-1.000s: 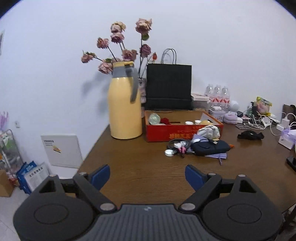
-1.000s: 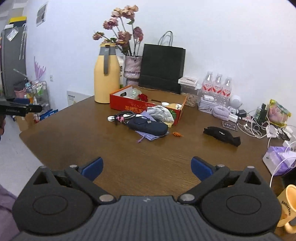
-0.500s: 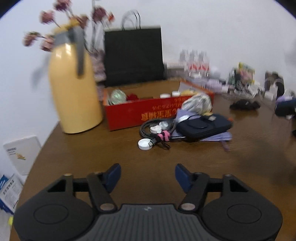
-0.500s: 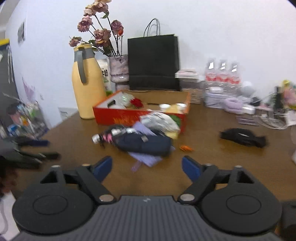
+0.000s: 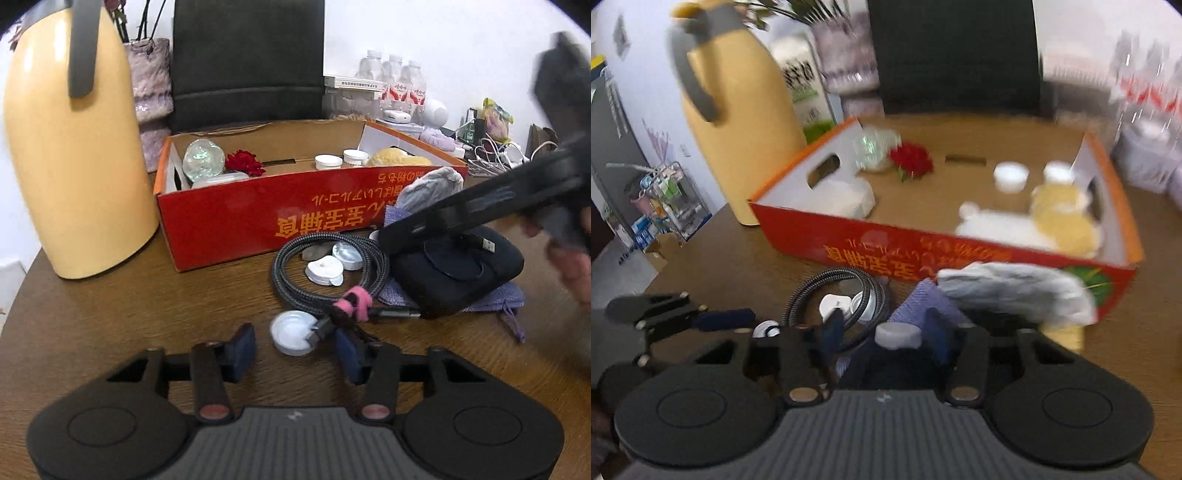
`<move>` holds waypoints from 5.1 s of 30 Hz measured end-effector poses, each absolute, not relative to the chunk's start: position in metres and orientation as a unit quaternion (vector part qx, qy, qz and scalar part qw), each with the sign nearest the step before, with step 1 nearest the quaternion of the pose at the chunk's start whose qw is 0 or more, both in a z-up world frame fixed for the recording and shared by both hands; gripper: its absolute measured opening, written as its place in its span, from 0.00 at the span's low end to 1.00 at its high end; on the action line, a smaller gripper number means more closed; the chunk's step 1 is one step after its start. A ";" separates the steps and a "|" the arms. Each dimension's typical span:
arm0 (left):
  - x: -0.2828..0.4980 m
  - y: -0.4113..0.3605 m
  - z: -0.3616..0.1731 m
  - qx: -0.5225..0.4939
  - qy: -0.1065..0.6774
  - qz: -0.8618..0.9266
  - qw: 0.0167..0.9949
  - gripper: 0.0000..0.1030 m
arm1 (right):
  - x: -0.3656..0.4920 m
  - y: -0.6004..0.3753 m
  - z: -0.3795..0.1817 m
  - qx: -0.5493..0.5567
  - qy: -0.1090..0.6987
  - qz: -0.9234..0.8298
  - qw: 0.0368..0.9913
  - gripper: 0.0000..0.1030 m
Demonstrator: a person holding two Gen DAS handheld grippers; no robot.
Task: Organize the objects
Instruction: 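Grasp a white cap with the left tool while the right tool grasps a white cap by the navy pouch, then carry both white caps into the cardboard box and open both tools, then withdraw both open tools from the box back over the table, then grasp the white heart-shaped piece with the left tool while the right tool grasps a black cable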
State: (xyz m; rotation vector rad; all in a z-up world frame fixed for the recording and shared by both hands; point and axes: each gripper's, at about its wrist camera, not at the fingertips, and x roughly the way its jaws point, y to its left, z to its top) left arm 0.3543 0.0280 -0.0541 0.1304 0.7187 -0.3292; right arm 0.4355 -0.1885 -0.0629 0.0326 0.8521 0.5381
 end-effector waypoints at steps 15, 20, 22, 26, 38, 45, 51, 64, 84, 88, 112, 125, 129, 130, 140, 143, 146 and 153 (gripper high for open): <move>0.241 0.040 -0.029 0.002 0.337 -0.085 0.938 0.26 | 0.320 -0.218 -0.005 0.025 0.269 0.270 0.924 0.28; 0.165 0.043 -0.006 -0.037 0.310 -0.089 0.946 0.26 | 0.233 -0.221 -0.017 -0.063 0.252 0.231 0.938 0.28; 0.145 0.041 0.001 -0.034 0.307 -0.085 0.947 0.26 | 0.201 -0.225 -0.023 -0.061 0.242 0.222 0.943 0.28; 0.119 0.030 0.008 -0.019 0.303 -0.090 0.949 0.26 | 0.149 -0.236 -0.034 -0.014 0.247 0.220 0.944 0.28; 0.120 0.010 0.006 -0.034 0.307 -0.133 0.942 0.26 | 0.112 -0.257 -0.038 0.003 0.254 0.198 0.947 0.28; 0.206 0.026 0.024 -0.042 0.298 -0.157 0.941 0.26 | 0.168 -0.256 -0.024 0.000 0.245 0.213 0.946 0.28; 0.352 0.015 0.058 0.017 0.278 -0.148 0.949 0.26 | 0.297 -0.251 0.014 -0.018 0.224 0.231 0.947 0.28; 0.573 0.010 0.004 0.077 0.373 -0.034 0.924 0.33 | 0.611 -0.197 -0.022 0.093 0.371 0.169 0.908 0.29; 0.455 -0.007 0.092 0.094 0.315 -0.074 0.942 0.81 | 0.534 -0.233 0.046 0.096 0.342 0.140 0.924 0.94; 0.382 -0.007 0.094 0.102 0.296 -0.060 0.948 0.81 | 0.469 -0.255 0.047 0.086 0.333 0.151 0.927 0.95; 0.092 0.023 0.033 0.043 0.270 -0.053 0.960 0.91 | 0.094 -0.373 -0.003 0.050 0.288 0.129 0.948 1.00; 0.219 -0.002 0.007 0.082 0.264 -0.098 0.956 0.82 | 0.218 -0.324 -0.029 0.000 0.280 0.124 0.952 0.82; 0.302 -0.010 -0.001 0.077 0.293 -0.116 0.946 0.46 | 0.288 -0.304 -0.038 0.008 0.291 0.151 0.945 0.59; 0.326 -0.012 -0.005 0.070 0.304 -0.124 0.942 0.41 | 0.305 -0.298 -0.040 0.008 0.291 0.158 0.944 0.58; 0.424 -0.027 -0.054 0.074 0.378 -0.128 0.914 0.25 | 0.442 -0.245 -0.081 -0.018 0.348 0.172 0.922 0.38; 0.420 -0.030 -0.056 0.080 0.366 -0.129 0.918 0.24 | 0.440 -0.246 -0.084 -0.025 0.342 0.176 0.923 0.26; 0.413 -0.032 -0.052 0.089 0.360 -0.130 0.920 0.24 | 0.433 -0.244 -0.083 -0.051 0.347 0.194 0.916 0.08; 0.381 -0.034 -0.027 0.075 0.323 -0.130 0.934 0.24 | 0.439 -0.241 -0.086 -0.069 0.326 0.216 0.918 0.10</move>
